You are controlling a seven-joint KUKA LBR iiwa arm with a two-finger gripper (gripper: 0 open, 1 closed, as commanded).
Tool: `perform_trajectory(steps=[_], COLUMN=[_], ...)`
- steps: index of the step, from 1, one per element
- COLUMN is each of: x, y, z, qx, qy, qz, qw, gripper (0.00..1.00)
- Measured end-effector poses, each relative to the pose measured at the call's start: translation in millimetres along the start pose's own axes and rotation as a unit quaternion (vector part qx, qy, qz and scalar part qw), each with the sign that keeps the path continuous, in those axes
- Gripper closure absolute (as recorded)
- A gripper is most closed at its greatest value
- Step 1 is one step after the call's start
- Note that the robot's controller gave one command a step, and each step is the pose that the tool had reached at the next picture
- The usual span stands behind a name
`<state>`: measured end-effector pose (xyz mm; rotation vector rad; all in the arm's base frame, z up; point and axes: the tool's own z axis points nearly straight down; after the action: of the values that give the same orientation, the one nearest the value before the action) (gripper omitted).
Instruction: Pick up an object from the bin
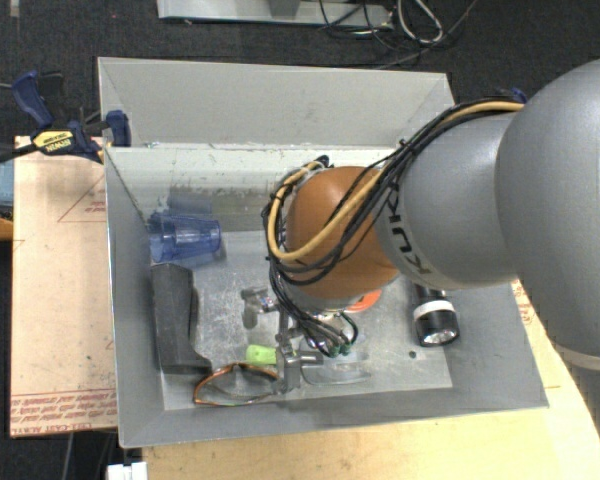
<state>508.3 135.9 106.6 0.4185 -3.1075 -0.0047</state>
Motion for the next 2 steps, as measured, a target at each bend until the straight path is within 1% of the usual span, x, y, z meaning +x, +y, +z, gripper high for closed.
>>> perform_trajectory(steps=[1,2], x=[10.4,4.9], y=[-1.2,-5.8], z=[37.2,33.5], qx=[0.001,-0.001], qy=[-0.0078,-0.0043], qz=[0.041,0.053], qw=[0.9991,0.9986], gripper=[0.00,1.00])
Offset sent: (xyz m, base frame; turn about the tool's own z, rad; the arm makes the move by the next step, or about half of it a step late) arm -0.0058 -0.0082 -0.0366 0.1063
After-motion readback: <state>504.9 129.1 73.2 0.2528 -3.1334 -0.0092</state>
